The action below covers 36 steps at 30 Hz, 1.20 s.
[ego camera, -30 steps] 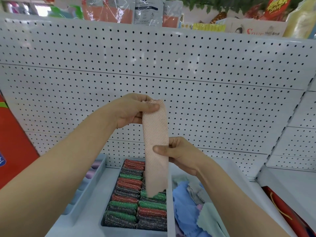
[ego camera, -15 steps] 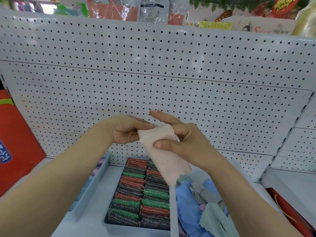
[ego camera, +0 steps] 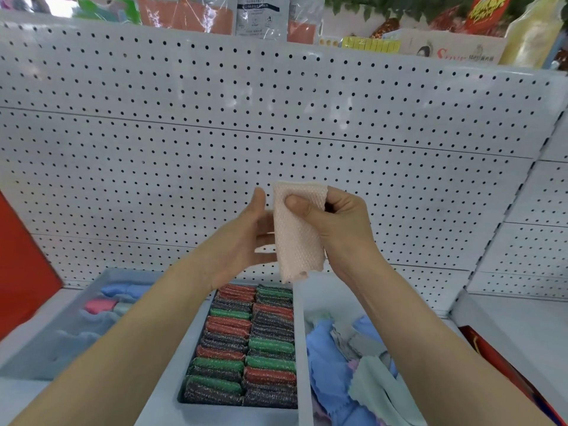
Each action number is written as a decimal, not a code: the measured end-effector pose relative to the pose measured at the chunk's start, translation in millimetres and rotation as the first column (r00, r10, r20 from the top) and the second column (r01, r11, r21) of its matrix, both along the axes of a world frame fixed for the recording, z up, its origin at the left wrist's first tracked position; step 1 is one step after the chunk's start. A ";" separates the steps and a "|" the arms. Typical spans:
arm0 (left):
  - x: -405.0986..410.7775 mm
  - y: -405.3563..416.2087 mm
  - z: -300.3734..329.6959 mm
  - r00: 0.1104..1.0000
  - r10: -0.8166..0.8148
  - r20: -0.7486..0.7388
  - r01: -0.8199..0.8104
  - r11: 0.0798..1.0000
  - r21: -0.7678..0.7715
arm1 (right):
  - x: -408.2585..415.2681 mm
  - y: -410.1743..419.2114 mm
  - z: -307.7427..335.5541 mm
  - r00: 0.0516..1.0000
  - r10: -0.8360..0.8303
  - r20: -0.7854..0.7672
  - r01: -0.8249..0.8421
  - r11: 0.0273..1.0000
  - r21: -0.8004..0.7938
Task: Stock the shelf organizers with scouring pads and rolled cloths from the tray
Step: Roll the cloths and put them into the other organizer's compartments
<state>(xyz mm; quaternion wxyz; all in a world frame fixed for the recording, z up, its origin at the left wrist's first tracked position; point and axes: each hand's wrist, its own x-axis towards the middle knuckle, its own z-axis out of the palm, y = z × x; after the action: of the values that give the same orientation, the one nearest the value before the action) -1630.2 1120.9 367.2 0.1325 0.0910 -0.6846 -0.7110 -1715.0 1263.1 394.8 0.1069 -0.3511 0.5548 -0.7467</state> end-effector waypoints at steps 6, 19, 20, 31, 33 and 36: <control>6.8 19.1 1.8 0.991 0.022 -0.130 -0.047 0.980 -0.192 | -10.8 1.4 -0.5 0.988 0.052 0.146 -0.065 0.994 0.089; 7.9 4.6 -14.7 0.940 0.328 -0.095 -0.335 0.940 -0.069 | -2.2 7.2 -21.3 0.989 0.075 0.130 -0.115 0.934 0.337; 9.5 1.8 -14.9 0.939 0.327 -0.105 -0.333 0.941 -0.053 | -1.4 6.2 -21.2 0.993 0.066 0.101 -0.095 0.942 0.322; 28.8 -22.7 -3.4 0.985 0.110 -0.130 -0.154 0.901 -0.406 | 10.7 -10.9 -22.8 0.981 -0.002 -0.193 0.083 0.908 0.411; 31.2 -27.8 0.2 0.986 0.117 -0.119 -0.162 0.841 -0.517 | 10.9 -14.0 -23.7 0.973 -0.021 -0.228 0.119 0.898 0.423; 33.4 -40.2 4.6 0.992 0.099 -0.084 -0.130 0.786 -0.605 | 9.8 -18.7 -25.0 0.974 -0.047 -0.223 0.145 0.882 0.449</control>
<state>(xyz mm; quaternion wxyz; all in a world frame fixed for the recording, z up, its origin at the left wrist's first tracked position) -1596.8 1080.7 371.8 0.2136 0.0680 -0.8668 -0.4455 -1705.3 1244.4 369.7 0.0922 -0.3629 0.7413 -0.5570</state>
